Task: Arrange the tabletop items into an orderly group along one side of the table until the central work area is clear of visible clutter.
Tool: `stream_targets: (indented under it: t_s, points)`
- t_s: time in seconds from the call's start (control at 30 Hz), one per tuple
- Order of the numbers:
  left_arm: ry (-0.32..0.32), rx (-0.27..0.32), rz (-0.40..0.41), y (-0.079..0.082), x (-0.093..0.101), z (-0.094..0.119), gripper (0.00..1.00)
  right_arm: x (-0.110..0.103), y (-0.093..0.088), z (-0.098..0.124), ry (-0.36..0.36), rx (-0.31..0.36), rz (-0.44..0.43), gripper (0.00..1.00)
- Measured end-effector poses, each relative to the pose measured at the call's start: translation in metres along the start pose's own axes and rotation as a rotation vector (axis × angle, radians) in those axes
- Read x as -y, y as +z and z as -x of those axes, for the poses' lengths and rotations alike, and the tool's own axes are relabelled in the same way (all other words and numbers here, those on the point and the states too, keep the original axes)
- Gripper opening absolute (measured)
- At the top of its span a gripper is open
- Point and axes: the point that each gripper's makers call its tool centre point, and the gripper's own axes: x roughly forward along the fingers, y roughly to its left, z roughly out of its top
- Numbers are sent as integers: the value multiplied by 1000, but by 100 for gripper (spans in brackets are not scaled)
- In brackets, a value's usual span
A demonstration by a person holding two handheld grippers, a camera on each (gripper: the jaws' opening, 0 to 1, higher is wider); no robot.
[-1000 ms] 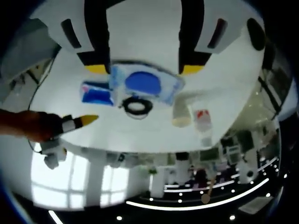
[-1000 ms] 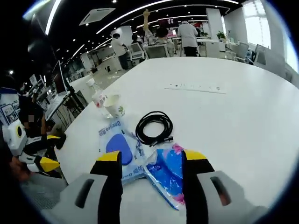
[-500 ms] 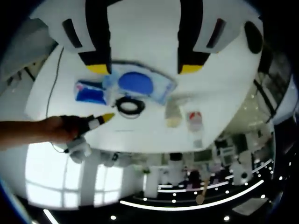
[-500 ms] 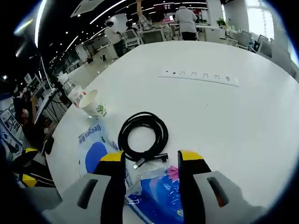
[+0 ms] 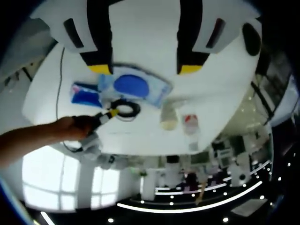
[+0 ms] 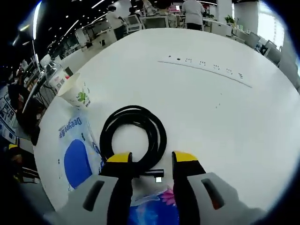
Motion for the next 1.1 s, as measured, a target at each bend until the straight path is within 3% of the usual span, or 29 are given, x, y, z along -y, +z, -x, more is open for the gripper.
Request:
stream_targets:
  t_s: [0.13, 0.27, 0.4, 0.5, 0.8, 0.9, 1.1]
  points:
    - [6, -4, 4, -1, -1, 0, 50, -1, 3, -4, -42, -4, 87, 27]
    - [9, -8, 12, -2, -3, 0, 49, -2, 3, -8, -55, -1, 84, 25]
    - [6, -13, 26, -4, -4, -1, 47, 7, 4, -9, -55, -2, 75, 9]
    - [3, -18, 30, -5, -4, -2, 46, 7, 2, -6, -61, -2, 80, 7]
    - [-11, -27, 39, -8, 0, -4, 46, 19, 24, 9, -70, 107, 16, 5]
    - [-18, -27, 41, -7, 2, -4, 45, 17, 42, 29, -83, 154, 7, 5]
    - [-34, -25, 37, -7, 7, -4, 45, 22, 60, 46, -83, 224, -12, 4]
